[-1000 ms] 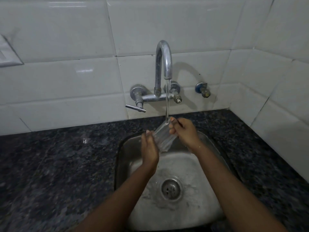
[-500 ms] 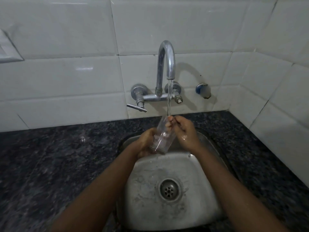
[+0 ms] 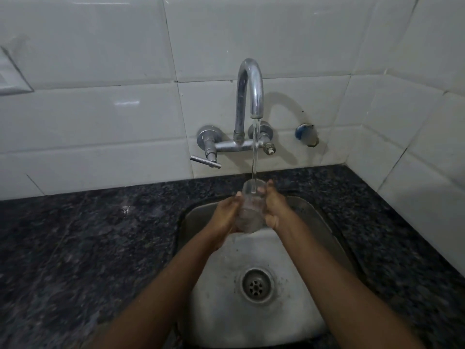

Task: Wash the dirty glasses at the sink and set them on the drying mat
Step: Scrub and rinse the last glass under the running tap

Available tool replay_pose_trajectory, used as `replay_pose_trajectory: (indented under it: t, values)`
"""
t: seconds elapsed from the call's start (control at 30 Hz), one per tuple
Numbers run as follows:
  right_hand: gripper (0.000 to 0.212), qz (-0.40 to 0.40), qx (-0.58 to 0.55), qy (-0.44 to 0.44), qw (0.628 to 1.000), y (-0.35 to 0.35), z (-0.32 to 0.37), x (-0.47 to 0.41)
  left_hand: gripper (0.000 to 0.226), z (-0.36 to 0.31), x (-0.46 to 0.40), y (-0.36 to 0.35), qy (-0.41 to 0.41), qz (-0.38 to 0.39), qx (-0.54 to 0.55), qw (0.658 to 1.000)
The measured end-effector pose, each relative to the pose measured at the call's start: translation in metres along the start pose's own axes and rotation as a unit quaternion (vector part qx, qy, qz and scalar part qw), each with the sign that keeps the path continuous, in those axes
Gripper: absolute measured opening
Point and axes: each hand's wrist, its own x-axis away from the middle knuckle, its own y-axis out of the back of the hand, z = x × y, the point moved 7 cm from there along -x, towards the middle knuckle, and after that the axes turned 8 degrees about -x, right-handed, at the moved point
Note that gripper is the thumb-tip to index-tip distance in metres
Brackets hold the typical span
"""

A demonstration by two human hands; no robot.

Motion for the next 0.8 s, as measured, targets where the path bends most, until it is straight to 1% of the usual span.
replay_pose_trajectory:
  t: [0.03, 0.07, 0.13, 0.17, 0.2, 0.27, 0.37, 0.43, 0.47, 0.5, 0.6, 0.67, 0.7, 0.73, 0.77, 0.8]
  values:
    - [0.027, 0.008, 0.007, -0.047, 0.999, 0.000, -0.008, 0.001, 0.033, -0.003, 0.002, 0.003, 0.015, -0.007, -0.005, 1.000]
    - [0.029, 0.024, 0.018, -0.099, 0.995, -0.001, -0.018, 0.002, 0.033, -0.004, 0.004, 0.005, 0.035, -0.015, -0.013, 0.999]
    - [0.048, 0.072, 0.005, -0.197, 0.978, -0.005, -0.037, 0.008, 0.037, -0.009, 0.008, 0.012, 0.057, -0.024, -0.028, 0.998]
    - [0.056, 0.101, -0.012, -0.224, 0.969, -0.008, -0.043, 0.010, 0.039, -0.012, 0.010, 0.015, 0.058, -0.027, -0.024, 0.998]
    - [0.058, 0.127, -0.026, -0.234, 0.964, -0.011, -0.044, 0.011, 0.039, -0.015, 0.011, 0.017, 0.055, -0.028, -0.015, 0.998]
    - [0.056, 0.157, -0.042, -0.231, 0.959, -0.017, -0.042, 0.009, 0.039, -0.020, 0.012, 0.019, 0.037, -0.021, 0.002, 0.999]
    - [0.044, 0.175, -0.032, -0.208, 0.962, -0.021, -0.033, 0.007, 0.044, -0.025, 0.015, 0.016, -0.023, -0.021, -0.015, 0.999]
    - [0.040, 0.176, -0.036, -0.195, 0.964, -0.022, -0.029, 0.007, 0.041, -0.026, 0.015, 0.013, -0.082, -0.046, -0.092, 0.991]
    - [0.041, 0.173, -0.034, -0.194, 0.965, -0.021, -0.028, 0.009, 0.038, -0.027, 0.016, 0.011, -0.111, -0.051, -0.132, 0.984]
    - [0.043, 0.167, -0.030, -0.197, 0.966, -0.019, -0.028, 0.010, 0.036, -0.027, 0.016, 0.009, -0.125, -0.042, -0.145, 0.981]
    - [0.046, 0.157, -0.028, -0.202, 0.966, -0.011, -0.030, 0.012, 0.038, -0.024, 0.014, 0.006, -0.128, 0.033, -0.109, 0.985]
    - [0.049, 0.149, -0.009, -0.197, 0.969, -0.006, -0.028, 0.013, 0.041, -0.027, 0.017, 0.003, -0.142, 0.092, -0.104, 0.980]
    - [0.047, 0.143, 0.008, -0.184, 0.972, -0.004, -0.026, 0.012, 0.046, -0.028, 0.020, 0.004, -0.148, 0.120, -0.109, 0.976]
    - [0.042, 0.137, 0.032, -0.161, 0.977, -0.004, -0.022, 0.013, 0.054, -0.027, 0.022, 0.006, -0.153, 0.143, -0.123, 0.970]
    - [0.035, 0.122, 0.070, -0.112, 0.984, -0.003, -0.016, 0.010, 0.061, -0.025, 0.023, 0.011, -0.153, 0.158, -0.144, 0.965]
    - [0.029, 0.101, 0.112, -0.046, 0.987, -0.001, -0.007, 0.008, 0.066, -0.022, 0.022, 0.019, -0.138, 0.159, -0.158, 0.965]
